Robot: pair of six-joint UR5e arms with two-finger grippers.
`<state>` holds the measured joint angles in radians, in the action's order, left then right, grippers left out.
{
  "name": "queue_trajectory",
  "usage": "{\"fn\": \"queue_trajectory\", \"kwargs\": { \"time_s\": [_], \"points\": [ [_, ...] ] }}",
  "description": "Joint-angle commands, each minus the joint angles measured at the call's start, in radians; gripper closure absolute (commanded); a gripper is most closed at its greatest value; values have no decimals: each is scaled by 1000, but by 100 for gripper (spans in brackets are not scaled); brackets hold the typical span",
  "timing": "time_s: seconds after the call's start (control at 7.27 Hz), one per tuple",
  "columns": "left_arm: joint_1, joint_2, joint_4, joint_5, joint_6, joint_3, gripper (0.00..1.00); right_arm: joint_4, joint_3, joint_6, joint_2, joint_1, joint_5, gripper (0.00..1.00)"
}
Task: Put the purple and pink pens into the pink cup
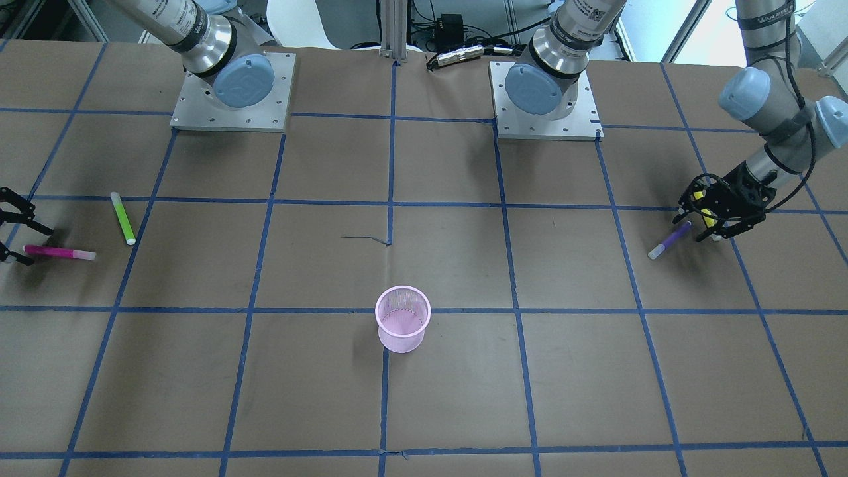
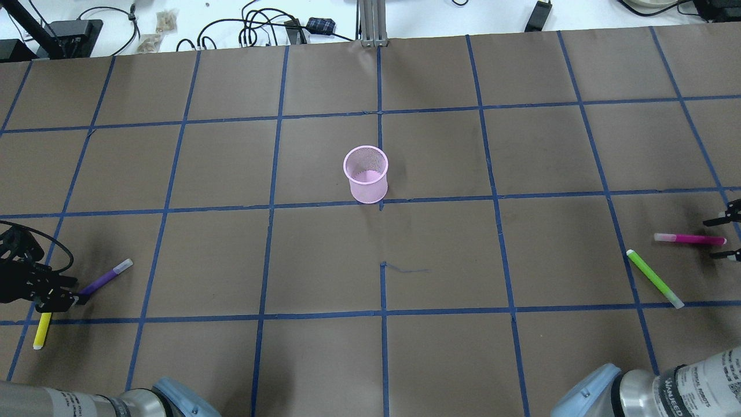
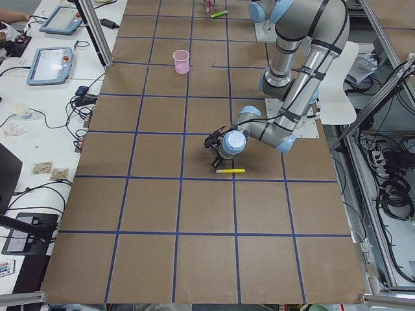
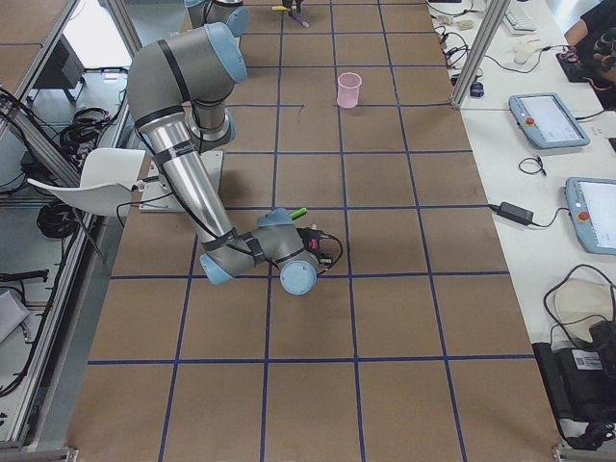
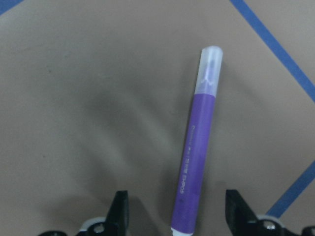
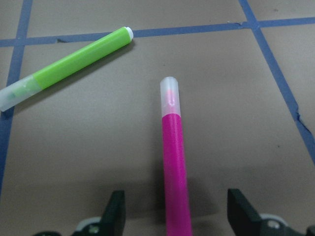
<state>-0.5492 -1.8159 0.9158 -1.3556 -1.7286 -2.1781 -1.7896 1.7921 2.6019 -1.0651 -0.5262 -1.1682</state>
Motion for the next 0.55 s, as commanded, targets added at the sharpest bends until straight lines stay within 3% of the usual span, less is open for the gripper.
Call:
{"fn": "queue_trajectory", "kwargs": {
  "time_s": [0.0, 0.41],
  "points": [
    [0, 1, 0, 1, 4, 0, 69, 2, 0, 1, 1, 0, -5, 50],
    [-5, 4, -2, 1, 11, 3, 92, 2, 0, 4, -1, 0, -24, 74]
  ]
}}
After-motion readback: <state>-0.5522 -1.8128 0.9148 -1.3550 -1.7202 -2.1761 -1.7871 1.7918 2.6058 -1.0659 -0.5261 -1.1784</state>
